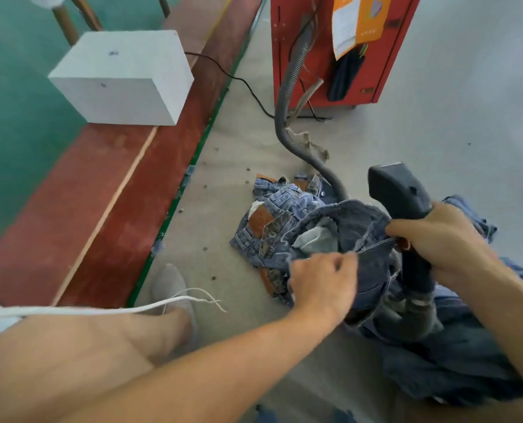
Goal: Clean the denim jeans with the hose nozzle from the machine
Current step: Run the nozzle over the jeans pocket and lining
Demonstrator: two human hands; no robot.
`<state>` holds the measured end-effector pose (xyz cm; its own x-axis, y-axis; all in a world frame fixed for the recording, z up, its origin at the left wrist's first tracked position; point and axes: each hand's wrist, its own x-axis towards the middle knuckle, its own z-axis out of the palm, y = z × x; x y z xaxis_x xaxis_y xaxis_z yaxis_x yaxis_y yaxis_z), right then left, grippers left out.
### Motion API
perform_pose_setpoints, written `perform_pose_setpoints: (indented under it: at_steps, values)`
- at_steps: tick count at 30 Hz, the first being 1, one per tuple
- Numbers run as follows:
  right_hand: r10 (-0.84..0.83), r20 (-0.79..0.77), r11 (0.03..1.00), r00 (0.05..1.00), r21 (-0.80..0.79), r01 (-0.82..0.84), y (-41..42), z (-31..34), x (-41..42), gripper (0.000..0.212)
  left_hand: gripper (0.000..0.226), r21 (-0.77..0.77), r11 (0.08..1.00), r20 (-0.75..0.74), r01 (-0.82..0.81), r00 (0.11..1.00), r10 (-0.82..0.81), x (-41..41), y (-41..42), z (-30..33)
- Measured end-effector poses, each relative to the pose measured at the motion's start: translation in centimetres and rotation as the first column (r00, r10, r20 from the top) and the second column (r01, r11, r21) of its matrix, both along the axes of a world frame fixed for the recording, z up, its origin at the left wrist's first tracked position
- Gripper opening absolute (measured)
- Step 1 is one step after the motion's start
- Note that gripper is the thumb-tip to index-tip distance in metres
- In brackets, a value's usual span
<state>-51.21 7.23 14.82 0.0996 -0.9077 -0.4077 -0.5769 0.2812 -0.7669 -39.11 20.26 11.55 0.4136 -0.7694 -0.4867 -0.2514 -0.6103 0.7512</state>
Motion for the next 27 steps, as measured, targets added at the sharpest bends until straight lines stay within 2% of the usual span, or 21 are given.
perform_pose_setpoints:
  at_steps: [1,2,3,4,5,8,10,11,13,14,15,16,17,18,19,20,21,22,23,25,27]
  values:
    - [-0.029,0.071,0.999,0.997,0.018,0.028,0.3,0.1,-0.3,0.014,0.040,0.138,0.978,-0.038,-0.155,0.986,0.162,0.5,0.0,-0.6]
    - [-0.038,0.121,0.999,0.992,0.029,0.034,0.8,0.1,-0.6,0.014,0.072,0.305,0.907,-0.159,-0.292,0.923,0.350,1.0,0.0,-1.1]
    - [-0.034,0.166,0.999,0.985,0.039,0.028,1.4,0.1,-0.9,0.014,0.100,0.438,0.794,-0.339,-0.421,0.741,0.579,1.5,-0.2,-1.4]
    - [-0.030,0.217,0.999,0.976,0.051,0.019,1.9,0.0,-1.1,0.014,0.111,0.507,0.715,-0.466,-0.482,0.544,0.698,1.9,-0.4,-1.9]
    - [-0.032,0.269,0.998,0.963,0.065,0.015,2.4,0.0,-1.4,0.015,0.113,0.530,0.673,-0.514,-0.516,0.436,0.739,2.1,-0.5,-2.5]
    - [-0.044,0.393,0.996,0.918,0.093,0.009,2.8,-0.1,-2.2,0.016,0.107,0.575,0.630,-0.437,-0.521,0.456,0.776,1.8,0.3,-3.4]
    - [-0.077,0.441,0.994,0.894,0.106,0.034,2.7,0.0,-2.6,0.017,0.113,0.613,0.586,-0.408,-0.530,0.423,0.809,0.9,0.6,-4.1]
    - [-0.095,0.450,0.993,0.888,0.111,0.050,2.6,0.0,-2.9,0.020,0.113,0.601,0.584,-0.355,-0.545,0.473,0.806,0.3,1.1,-4.5]
    - [-0.140,0.465,0.987,0.874,0.137,0.085,2.3,-0.2,-3.4,0.027,0.100,0.502,0.660,-0.113,-0.559,0.714,0.691,-1.0,2.0,-4.2]
    - [-0.169,0.469,0.982,0.867,0.151,0.110,2.2,-0.4,-3.6,0.024,0.095,0.448,0.668,-0.019,-0.594,0.741,0.672,-1.7,2.0,-4.3]
    - [-0.195,0.474,0.978,0.858,0.159,0.135,2.0,-0.5,-3.9,0.018,0.097,0.459,0.679,-0.046,-0.574,0.748,0.663,-2.4,2.0,-3.7]
    - [-0.220,0.483,0.974,0.848,0.163,0.160,1.9,-0.8,-4.1,0.014,0.108,0.546,0.667,-0.241,-0.507,0.668,0.704,-3.2,1.5,-3.0]
    - [-0.239,0.488,0.970,0.840,0.166,0.179,1.8,-1.2,-4.4,0.014,0.121,0.587,0.716,-0.490,-0.378,0.538,0.686,-3.8,0.8,-1.7]
    - [-0.244,0.490,0.969,0.837,0.166,0.185,1.7,-1.4,-4.5,0.015,0.120,0.633,0.707,-0.651,-0.316,0.276,0.707,-4.6,0.1,-1.3]
    - [-0.237,0.491,0.970,0.838,0.162,0.180,1.7,-1.5,-4.6,0.017,0.097,0.665,0.686,-0.701,-0.295,0.069,0.709,-5.2,-0.2,-0.9]
    - [-0.235,0.491,0.971,0.839,0.163,0.176,1.8,-1.5,-4.7,0.019,0.062,0.662,0.656,-0.732,-0.363,-0.125,0.670,-5.9,-0.3,-0.9]
    - [-0.234,0.484,0.971,0.843,0.158,0.179,1.8,-1.5,-4.7,0.019,0.030,0.686,0.606,-0.715,-0.404,-0.220,0.663,-6.1,-1.3,-0.8]
    - [-0.227,0.467,0.973,0.854,0.141,0.181,1.7,-1.6,-4.8,0.016,0.014,0.667,0.592,-0.734,-0.451,-0.263,0.626,-6.1,-1.9,-1.2]
    - [-0.217,0.441,0.976,0.871,0.122,0.182,1.8,-1.6,-4.9,0.014,0.021,0.668,0.566,-0.733,-0.483,-0.298,0.611,-5.6,-2.2,-1.4]
    - [-0.202,0.403,0.979,0.893,0.095,0.179,1.8,-1.7,-5.2,0.017,0.039,0.617,0.568,-0.778,-0.545,-0.315,0.543,-3.9,-3.1,-2.3]
    - [-0.167,0.350,0.986,0.922,0.074,0.151,2.0,-2.1,-5.4,0.016,0.043,0.606,0.552,-0.794,-0.573,-0.398,0.459,-2.3,-3.3,-2.2]
